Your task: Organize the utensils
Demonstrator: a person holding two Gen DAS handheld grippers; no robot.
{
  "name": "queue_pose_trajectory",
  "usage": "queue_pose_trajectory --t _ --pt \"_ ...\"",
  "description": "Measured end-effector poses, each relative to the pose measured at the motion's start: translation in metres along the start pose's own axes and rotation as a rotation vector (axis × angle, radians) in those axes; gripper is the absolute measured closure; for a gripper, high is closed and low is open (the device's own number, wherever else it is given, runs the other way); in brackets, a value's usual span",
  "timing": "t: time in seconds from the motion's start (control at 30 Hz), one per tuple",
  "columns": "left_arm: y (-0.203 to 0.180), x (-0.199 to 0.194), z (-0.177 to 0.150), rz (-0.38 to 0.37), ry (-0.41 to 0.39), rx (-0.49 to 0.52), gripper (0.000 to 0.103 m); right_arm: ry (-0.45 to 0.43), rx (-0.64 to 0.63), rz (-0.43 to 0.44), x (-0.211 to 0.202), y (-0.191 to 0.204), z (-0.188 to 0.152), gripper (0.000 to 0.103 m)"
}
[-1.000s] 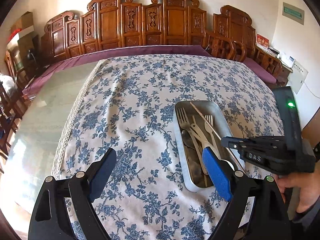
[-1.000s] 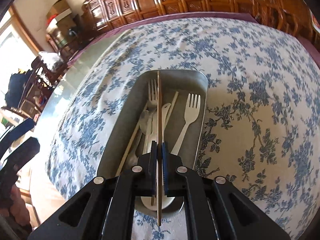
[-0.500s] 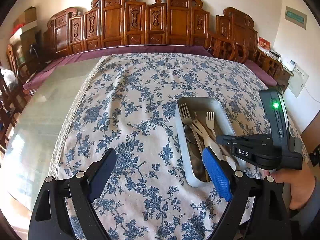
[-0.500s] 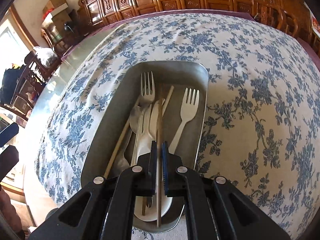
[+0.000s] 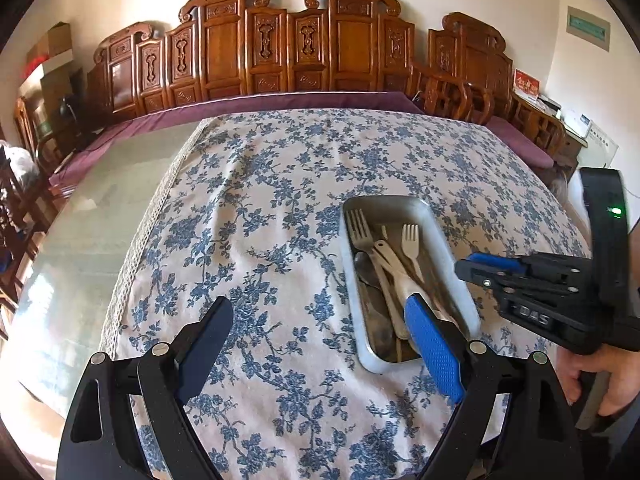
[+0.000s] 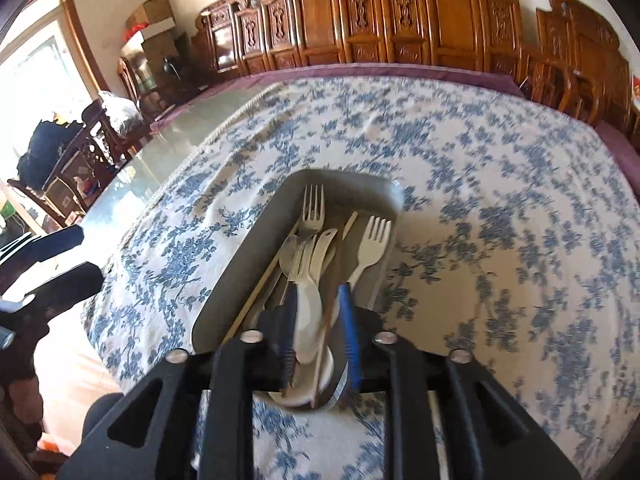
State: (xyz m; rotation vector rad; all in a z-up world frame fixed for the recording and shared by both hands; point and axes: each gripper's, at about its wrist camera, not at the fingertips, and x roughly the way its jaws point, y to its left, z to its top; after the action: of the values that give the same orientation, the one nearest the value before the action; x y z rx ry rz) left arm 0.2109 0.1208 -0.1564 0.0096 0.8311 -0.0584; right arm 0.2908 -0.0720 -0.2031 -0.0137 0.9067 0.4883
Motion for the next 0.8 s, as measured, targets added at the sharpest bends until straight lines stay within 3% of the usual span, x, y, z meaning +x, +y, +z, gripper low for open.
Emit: queue_pose_trajectory --t 0.03,0.1,0.3,0.37,0.8 --pt "-0.003 -0.001 0.000 0.001 -0.002 0.003 0.019 -0.008 0.001 -0.005 -0.006 -0.002 -0.002 0.063" --pt "-0.011 -0.007 0.000 0.000 -0.005 0.010 0.018 -0.036 0.001 -0.028 -0.023 -0.007 -0.008 0.039" --pt "-0.034 -0.020 -0.004 -0.004 -0.015 0.023 0.011 -0.100 -0.007 -0.101 -0.067 -0.021 -0.026 0.007" --pt "-0.043 -0.023 -0.007 -0.003 -0.012 0.031 0.011 -0.118 -0.008 -0.122 -0.084 -0.026 -0.033 0.002" --pt "-0.083 -0.043 -0.021 0.001 -0.005 0.014 0.008 -0.190 0.028 -0.224 -0.159 -0.046 -0.071 0.002"
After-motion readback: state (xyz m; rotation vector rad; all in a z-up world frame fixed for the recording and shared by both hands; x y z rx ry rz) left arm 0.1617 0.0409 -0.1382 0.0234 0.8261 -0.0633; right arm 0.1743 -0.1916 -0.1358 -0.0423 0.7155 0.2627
